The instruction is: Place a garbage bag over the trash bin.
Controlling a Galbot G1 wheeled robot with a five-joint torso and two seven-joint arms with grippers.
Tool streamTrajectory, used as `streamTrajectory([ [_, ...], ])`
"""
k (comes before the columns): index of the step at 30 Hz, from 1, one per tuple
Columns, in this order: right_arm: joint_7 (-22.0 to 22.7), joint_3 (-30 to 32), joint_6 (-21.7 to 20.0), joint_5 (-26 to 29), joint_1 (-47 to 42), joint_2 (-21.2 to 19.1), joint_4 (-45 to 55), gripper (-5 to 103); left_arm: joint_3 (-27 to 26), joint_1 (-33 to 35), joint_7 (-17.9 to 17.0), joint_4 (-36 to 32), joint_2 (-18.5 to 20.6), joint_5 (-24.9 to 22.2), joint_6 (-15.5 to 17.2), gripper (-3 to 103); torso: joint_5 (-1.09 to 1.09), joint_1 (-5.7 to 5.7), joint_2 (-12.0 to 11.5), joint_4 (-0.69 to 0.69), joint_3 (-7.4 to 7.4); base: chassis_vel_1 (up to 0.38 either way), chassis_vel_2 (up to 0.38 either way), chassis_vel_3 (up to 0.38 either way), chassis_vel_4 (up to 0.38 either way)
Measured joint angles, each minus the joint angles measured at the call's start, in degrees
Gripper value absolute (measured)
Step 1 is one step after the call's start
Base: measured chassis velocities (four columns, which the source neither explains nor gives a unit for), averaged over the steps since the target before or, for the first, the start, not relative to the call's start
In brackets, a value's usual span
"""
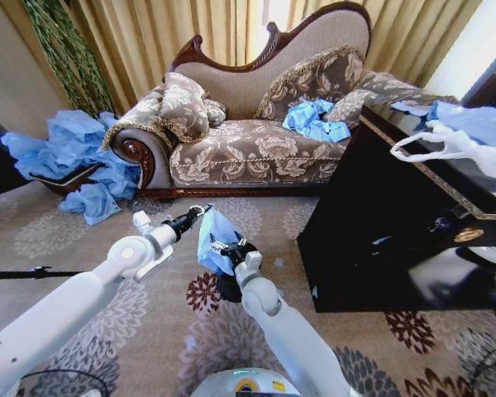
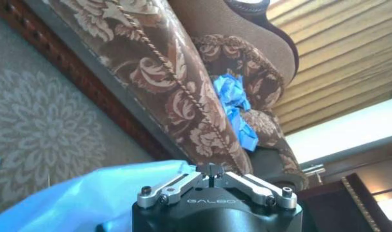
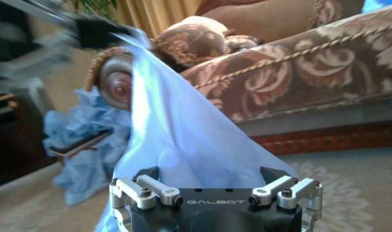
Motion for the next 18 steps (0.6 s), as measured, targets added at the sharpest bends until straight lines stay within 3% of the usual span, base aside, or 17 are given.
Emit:
streamTrajectory([
  [13, -0.8, 1.7, 0.7, -0.9, -4.1, -4.7, 7.7, 100, 0.0, -0.5, 0.5, 1.3, -0.4, 0.0, -0.2, 0, 0.0, 0.0, 0.0, -0.02, -0.01, 0.0, 0.0, 0.0, 0.0],
  [18, -0.2, 1.8, 1.3, -0.9, -4.4, -4.0, 8.8, 100, 0.2, -0.4, 0.4, 1.1, -0.5, 0.1, -0.2, 0, 0.01, -0.01, 0.0, -0.01, -0.01, 0.0, 0.0, 0.0, 0.0],
])
